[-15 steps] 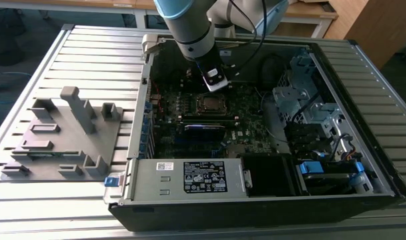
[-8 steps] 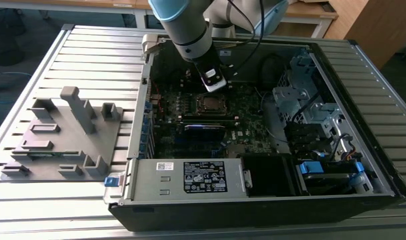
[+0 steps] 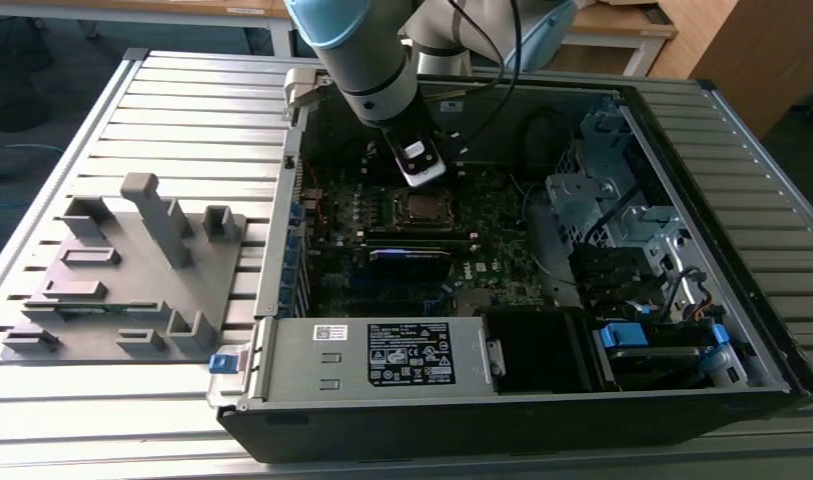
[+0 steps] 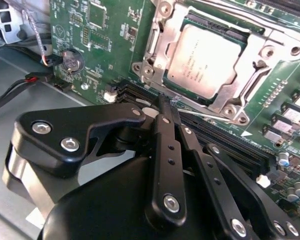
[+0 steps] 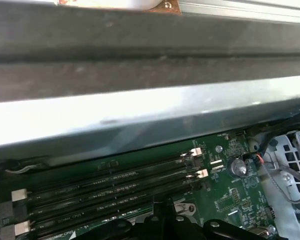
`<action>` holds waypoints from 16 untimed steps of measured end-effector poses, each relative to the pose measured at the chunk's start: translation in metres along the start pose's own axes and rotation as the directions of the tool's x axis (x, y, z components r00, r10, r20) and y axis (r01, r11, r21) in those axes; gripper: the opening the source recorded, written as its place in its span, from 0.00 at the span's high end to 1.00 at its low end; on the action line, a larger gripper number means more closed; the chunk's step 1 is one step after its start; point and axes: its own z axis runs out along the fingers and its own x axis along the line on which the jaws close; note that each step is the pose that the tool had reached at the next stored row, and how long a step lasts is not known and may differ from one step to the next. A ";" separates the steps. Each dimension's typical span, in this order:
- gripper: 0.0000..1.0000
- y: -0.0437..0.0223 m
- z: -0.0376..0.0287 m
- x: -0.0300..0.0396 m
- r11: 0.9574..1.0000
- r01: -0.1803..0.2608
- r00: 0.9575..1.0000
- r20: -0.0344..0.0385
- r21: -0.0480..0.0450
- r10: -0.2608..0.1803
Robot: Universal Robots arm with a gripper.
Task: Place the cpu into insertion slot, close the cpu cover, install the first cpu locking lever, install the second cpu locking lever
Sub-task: 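Install the first cpu locking lever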
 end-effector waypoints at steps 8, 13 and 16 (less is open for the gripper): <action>0.90 -0.0008 0.0021 0.0012 1.000 0.004 1.000 -0.001 -0.007 -0.004; 0.90 -0.0011 0.0022 0.0011 1.000 0.013 1.000 -0.005 -0.013 -0.013; 0.90 -0.0018 0.0022 0.0009 1.000 0.018 1.000 -0.006 -0.016 -0.019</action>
